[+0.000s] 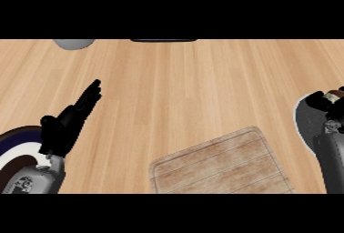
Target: Pick the cupcake from the cutting board and place it in the pan
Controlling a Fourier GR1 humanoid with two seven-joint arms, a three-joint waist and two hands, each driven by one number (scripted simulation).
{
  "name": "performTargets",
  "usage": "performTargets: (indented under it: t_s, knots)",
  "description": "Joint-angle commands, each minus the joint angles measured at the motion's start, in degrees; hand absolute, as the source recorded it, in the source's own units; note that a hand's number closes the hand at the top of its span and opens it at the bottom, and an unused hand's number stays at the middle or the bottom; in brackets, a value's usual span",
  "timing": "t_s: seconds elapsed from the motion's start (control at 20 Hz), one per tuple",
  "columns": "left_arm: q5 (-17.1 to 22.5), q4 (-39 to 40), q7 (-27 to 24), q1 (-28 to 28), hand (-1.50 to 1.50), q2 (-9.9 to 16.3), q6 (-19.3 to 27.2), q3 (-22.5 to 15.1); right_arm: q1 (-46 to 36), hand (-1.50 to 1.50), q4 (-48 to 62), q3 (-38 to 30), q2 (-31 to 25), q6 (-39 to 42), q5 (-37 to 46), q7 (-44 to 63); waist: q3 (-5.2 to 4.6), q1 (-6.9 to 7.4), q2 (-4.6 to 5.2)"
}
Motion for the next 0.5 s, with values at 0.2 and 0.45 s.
performTargets:
  t_s: [0.2, 0.45]
  knots:
    - [-1.1, -0.8, -2.5, 3.3, 0.0, -0.3, -2.3, 1.6, 1.4, 1.5, 9.6, -8.6, -2.9, -13.3, -6.4, -5.6, -0.02, 0.84, 0.05]
    - [-2.5, -0.8, 0.0, 0.1, 0.0, -2.3, -3.1, 1.9, -2.0, 1.5, 19.4, -11.4, -6.3, -17.3, -11.3, -12.5, -0.02, 0.85, 0.07]
